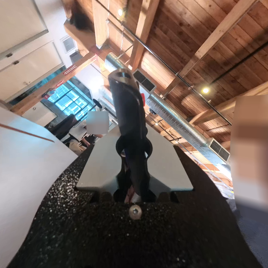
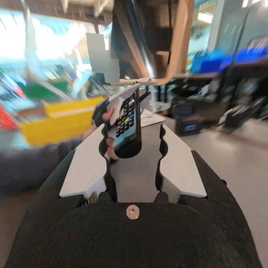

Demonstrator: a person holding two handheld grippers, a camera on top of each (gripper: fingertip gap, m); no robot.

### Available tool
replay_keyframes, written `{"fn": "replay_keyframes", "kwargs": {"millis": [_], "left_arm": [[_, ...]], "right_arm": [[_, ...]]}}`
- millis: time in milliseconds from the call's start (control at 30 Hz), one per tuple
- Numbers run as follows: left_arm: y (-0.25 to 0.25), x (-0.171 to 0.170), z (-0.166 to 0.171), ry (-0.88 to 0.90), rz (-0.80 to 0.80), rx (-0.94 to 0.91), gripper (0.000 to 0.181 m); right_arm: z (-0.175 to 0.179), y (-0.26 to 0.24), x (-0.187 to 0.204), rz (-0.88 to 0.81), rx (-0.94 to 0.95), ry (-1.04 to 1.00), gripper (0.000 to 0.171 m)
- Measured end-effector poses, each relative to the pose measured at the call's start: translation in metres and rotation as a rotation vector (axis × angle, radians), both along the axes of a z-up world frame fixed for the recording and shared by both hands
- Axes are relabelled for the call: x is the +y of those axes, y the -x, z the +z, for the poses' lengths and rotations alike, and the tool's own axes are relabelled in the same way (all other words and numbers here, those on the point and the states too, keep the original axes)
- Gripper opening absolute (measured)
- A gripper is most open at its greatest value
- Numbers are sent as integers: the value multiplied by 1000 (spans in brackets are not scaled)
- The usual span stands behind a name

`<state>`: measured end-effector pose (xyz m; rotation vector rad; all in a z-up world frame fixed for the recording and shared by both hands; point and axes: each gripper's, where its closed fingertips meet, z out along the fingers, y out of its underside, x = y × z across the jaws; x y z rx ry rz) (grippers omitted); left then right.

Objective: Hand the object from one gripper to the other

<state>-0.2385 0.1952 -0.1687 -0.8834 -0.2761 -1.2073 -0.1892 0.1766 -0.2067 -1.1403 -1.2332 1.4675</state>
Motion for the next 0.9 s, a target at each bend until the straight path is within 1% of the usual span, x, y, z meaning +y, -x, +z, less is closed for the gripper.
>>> {"fn": "replay_keyframes", "kwargs": {"millis": [33,100,167,200,233,300,333,400,433,467,533,567,600,667,733,767,800,833,867,900], "left_arm": [[0,-3,3,-26,8,6,19],[-2,-6,7,-61,13,17,18],[-3,-8,9,-77,25,37,19],[-4,-8,10,-83,27,45,19],[-4,-9,10,-85,31,51,19],[-3,-6,7,-63,34,46,19],[-3,-4,5,-45,31,41,21],[-1,-1,2,-22,14,6,22],[0,-2,2,-31,-8,-20,29],[1,0,1,-25,-32,-50,40],[0,5,-3,9,-79,-86,62],[-1,9,-7,34,-94,-96,69],[-1,11,-10,54,-106,-103,72],[-3,15,-14,78,-125,-121,70],[-1,16,-17,89,-133,-139,54],[1,16,-19,95,-135,-152,49],[3,15,-19,90,-135,-166,42],[5,15,-20,94,-131,-175,38],[6,16,-22,102,-123,-175,37],[7,16,-23,107,-118,-172,37]], "right_arm": [[1,0,-2,91,-6,201,71],[0,0,-5,238,-46,540,64],[3,-2,-8,365,-43,750,44],[0,-2,-10,398,-66,804,39],[-2,-2,-14,437,-77,822,27],[-5,-1,-13,431,-89,820,25],[-9,0,-11,395,-96,766,22],[-12,1,-6,308,-85,626,21],[-11,1,-3,259,-73,548,20],[-10,1,0,196,-61,443,20],[-11,1,4,65,-57,152,21],[-10,0,4,0,-43,-16,20],[-9,-1,2,-63,-30,-199,20],[-7,-3,-4,-195,3,-628,21],[-8,-4,-7,-356,34,-1092,20],[-9,-4,-9,-418,53,-1303,20],[-11,-3,-10,-464,65,-1467,21],[-14,-2,-10,-488,72,-1558,20],[-17,0,-9,-489,72,-1566,20],[-18,0,-8,-466,65,-1507,22]]}}
